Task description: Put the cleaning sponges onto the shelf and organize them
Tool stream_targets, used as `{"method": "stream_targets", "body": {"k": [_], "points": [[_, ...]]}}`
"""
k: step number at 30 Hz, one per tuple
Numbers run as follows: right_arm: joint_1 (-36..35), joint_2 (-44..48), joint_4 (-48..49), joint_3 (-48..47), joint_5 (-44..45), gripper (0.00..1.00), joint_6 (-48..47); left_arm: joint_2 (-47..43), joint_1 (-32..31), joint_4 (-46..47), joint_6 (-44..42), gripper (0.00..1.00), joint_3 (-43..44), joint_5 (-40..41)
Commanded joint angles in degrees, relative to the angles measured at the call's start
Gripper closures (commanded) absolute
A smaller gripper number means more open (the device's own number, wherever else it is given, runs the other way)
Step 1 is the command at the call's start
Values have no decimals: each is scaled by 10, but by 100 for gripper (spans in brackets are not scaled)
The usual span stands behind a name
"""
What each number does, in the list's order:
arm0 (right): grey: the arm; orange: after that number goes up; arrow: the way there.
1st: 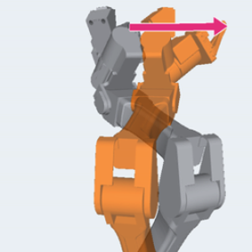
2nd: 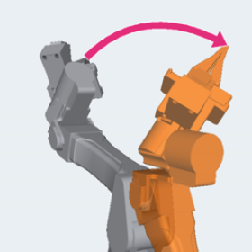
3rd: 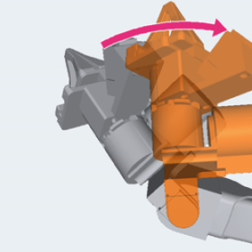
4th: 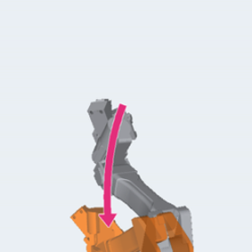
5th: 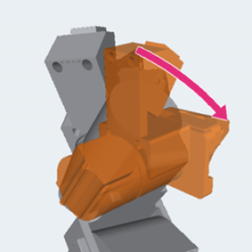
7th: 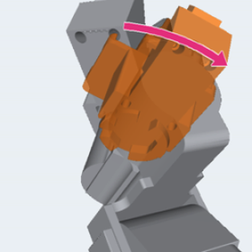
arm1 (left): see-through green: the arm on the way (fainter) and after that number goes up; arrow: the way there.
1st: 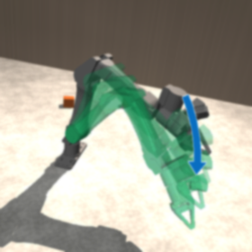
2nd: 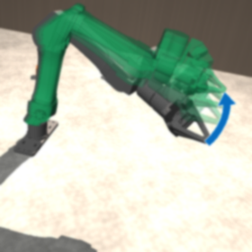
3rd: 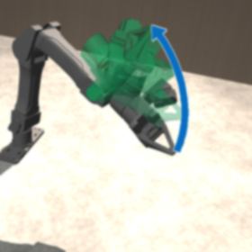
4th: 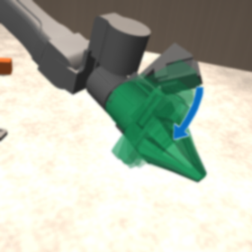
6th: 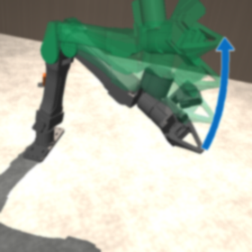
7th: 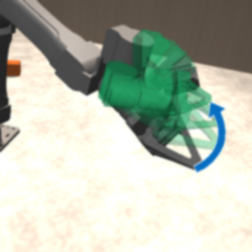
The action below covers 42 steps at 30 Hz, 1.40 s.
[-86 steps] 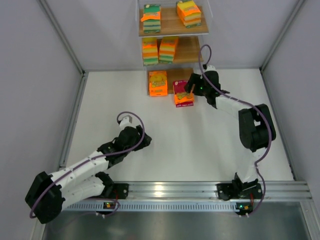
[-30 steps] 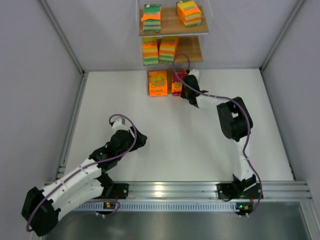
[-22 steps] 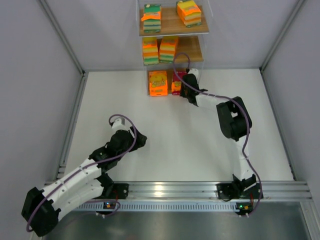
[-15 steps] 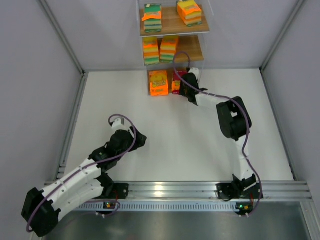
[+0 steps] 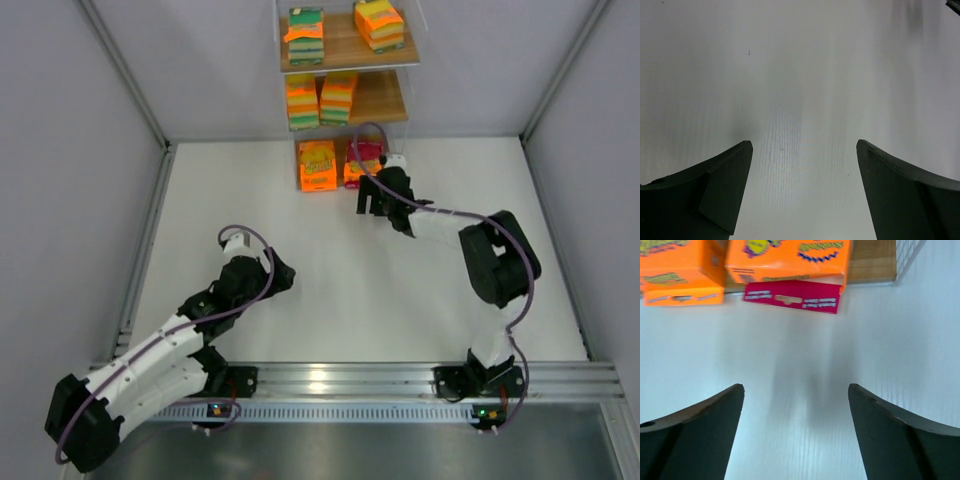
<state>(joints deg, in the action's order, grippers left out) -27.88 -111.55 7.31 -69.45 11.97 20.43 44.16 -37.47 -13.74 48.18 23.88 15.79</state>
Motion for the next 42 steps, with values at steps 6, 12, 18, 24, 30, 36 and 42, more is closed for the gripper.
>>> {"method": "stream_targets", "body": {"k": [6,12,18,24,30,36,42], "points": [[-58,312,-35,106,12,0,-22,73,92,13,-88,5,126,-90],[-65,496,-179,126,27,1,3,98,156,13,-134,4,201,-174],[-65,604,-299,128,83,1,5,76,188,-8,-201,2,232,-144],[-65,735,-206,296,54,1,6,36,195,-21,-242,2,187,-150],[-65,853,-95,465,46,0,59,-29,195,-23,-252,2,139,-100],[-65,861,-78,496,46,1,69,-85,195,-26,-266,2,126,-115],[-66,854,-90,486,48,1,59,-90,195,-30,-272,2,129,-101]]}}
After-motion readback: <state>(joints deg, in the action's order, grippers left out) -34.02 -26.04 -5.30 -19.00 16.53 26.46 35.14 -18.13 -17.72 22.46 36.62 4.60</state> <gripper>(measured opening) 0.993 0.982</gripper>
